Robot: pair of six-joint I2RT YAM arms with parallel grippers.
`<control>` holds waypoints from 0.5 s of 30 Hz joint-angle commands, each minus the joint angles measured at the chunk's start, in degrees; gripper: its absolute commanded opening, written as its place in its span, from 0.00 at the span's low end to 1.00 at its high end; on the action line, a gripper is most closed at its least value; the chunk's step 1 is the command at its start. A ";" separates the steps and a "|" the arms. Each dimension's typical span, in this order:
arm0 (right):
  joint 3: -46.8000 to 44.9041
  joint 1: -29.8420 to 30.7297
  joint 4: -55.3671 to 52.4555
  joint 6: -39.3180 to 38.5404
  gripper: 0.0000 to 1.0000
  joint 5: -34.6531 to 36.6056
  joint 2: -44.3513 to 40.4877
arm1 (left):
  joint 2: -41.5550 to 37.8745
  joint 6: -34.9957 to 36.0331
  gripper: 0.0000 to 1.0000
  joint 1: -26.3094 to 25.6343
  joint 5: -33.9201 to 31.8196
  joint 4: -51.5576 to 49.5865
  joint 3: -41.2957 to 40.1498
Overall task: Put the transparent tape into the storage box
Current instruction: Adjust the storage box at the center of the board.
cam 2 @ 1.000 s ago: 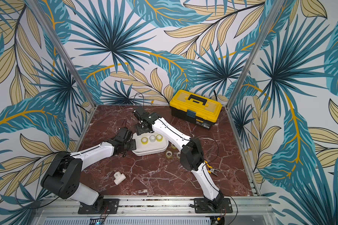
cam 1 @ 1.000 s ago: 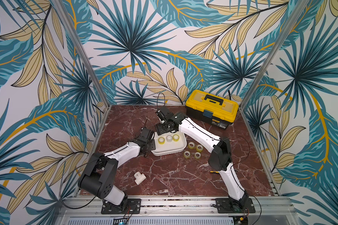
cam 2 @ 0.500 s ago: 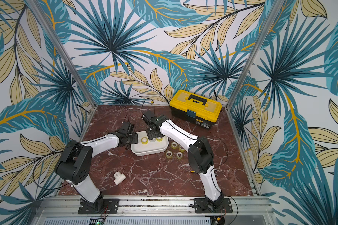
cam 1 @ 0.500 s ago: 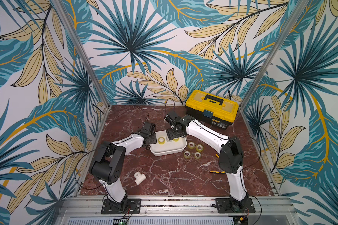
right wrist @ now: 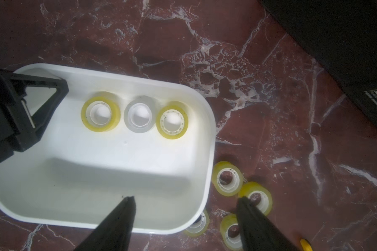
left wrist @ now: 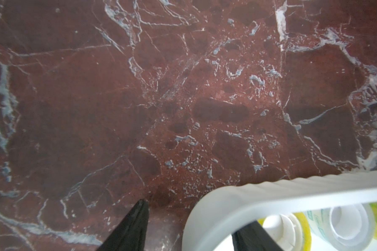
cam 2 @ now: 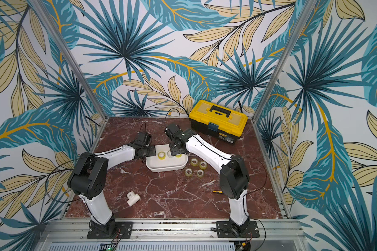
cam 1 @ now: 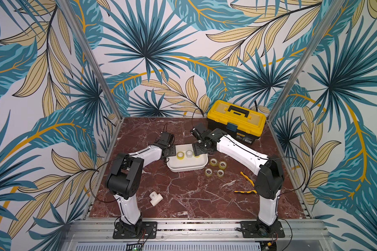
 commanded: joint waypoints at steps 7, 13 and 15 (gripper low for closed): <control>-9.87 -4.73 -0.64 4.60 0.78 0.80 -4.54 | 0.91 1.28 0.64 0.58 0.52 0.92 4.41; -16.94 -10.53 0.37 7.67 0.74 -2.03 -5.83 | -3.63 0.00 0.65 0.54 2.79 0.99 0.66; -19.28 -12.09 2.23 7.88 0.72 -3.25 -6.49 | -5.75 -0.64 0.66 0.53 2.94 0.89 -1.43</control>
